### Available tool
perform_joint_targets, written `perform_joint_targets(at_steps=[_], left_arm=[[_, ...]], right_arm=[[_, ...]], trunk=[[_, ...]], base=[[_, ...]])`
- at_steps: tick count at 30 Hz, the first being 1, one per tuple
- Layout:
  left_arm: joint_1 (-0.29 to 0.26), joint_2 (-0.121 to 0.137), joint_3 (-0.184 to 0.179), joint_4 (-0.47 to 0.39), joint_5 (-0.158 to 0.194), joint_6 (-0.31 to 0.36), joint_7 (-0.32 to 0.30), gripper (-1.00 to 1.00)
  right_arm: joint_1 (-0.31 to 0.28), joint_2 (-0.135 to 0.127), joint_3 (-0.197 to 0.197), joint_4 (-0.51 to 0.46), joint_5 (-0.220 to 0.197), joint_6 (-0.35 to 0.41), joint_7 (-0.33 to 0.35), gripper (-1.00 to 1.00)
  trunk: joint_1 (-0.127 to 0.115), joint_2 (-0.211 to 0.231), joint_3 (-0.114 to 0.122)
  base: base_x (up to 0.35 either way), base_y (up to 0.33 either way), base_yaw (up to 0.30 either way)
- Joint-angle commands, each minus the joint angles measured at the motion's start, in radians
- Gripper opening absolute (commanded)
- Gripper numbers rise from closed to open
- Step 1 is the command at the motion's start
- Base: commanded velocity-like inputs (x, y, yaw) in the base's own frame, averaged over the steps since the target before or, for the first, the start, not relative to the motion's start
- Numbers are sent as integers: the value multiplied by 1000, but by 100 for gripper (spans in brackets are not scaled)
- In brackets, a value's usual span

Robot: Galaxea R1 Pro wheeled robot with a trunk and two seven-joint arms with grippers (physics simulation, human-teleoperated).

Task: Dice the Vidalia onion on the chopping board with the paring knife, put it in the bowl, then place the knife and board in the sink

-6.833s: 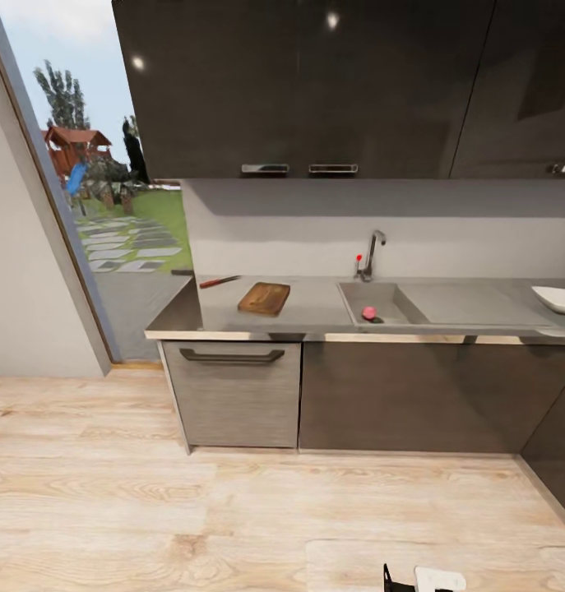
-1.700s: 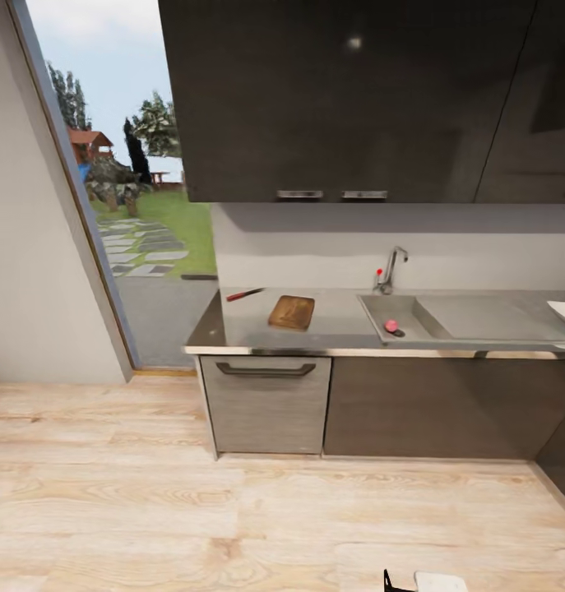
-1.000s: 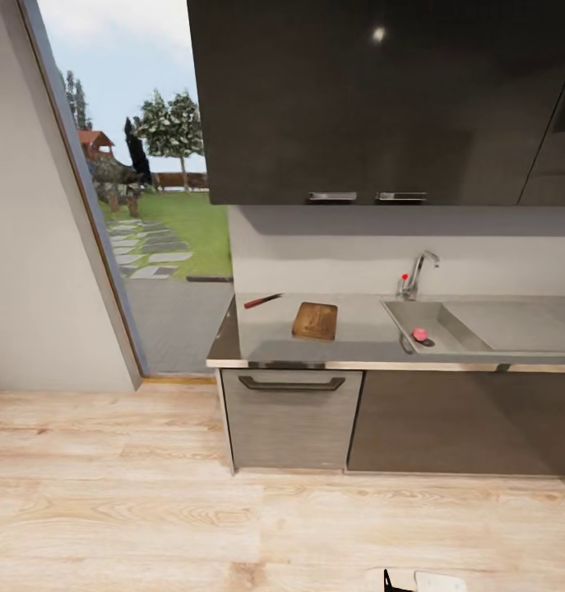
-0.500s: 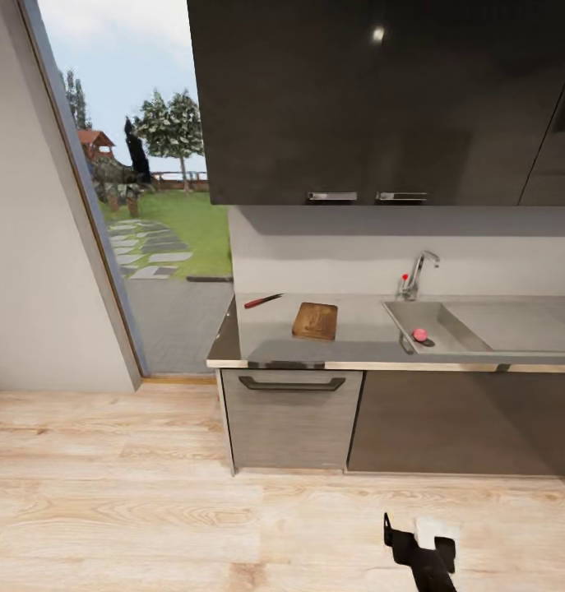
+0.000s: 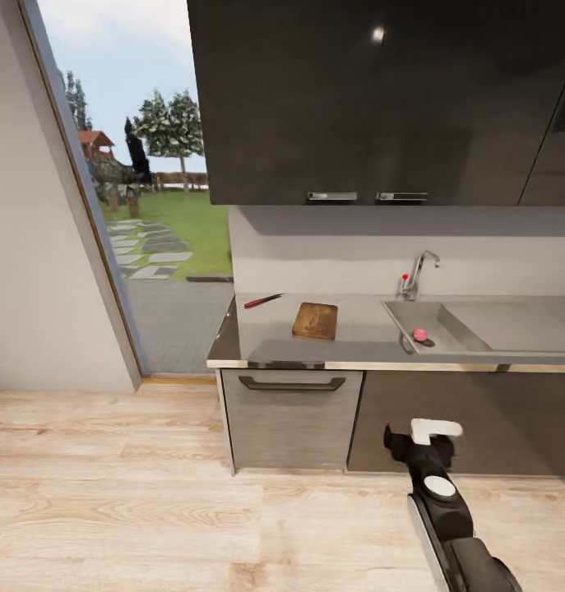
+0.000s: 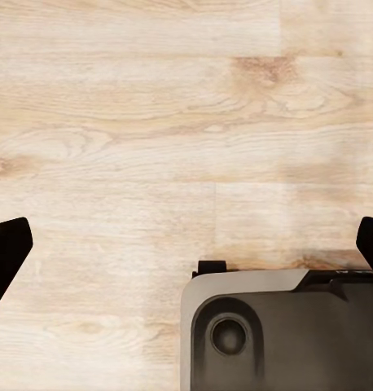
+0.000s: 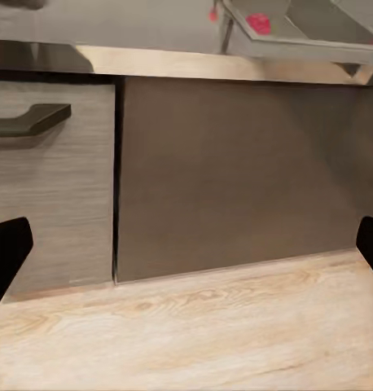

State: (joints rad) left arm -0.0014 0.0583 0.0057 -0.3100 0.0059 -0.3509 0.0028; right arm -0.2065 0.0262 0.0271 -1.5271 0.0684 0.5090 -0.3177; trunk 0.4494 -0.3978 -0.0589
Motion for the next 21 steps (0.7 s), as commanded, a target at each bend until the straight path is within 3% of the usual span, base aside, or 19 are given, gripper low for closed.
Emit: perform_joint_targets(at_steps=[1, 6, 13, 21], left_arm=[[0, 0, 0, -1, 0, -2, 0, 100], [0, 0, 0, 0, 1, -2, 0, 100], [0, 0, 0, 0, 1, -2, 0, 100], [0, 0, 0, 0, 0, 0, -1, 100]], right_arm=[[-35, 5, 2, -3, 9, 48, -2, 100], [-129, 28, 4, -3, 10, 121, -3, 100], [-266, 88, 5, 9, 17, 196, -41, 100], [-392, 99, 5, 142, 17, 231, -57, 100]], trunk=[[1, -2, -2], [1, -2, -2], [1, -2, -2], [1, -2, -2]], base=[[0, 0, 0], [0, 0, 0], [57, 48, 0], [220, 184, 0]])
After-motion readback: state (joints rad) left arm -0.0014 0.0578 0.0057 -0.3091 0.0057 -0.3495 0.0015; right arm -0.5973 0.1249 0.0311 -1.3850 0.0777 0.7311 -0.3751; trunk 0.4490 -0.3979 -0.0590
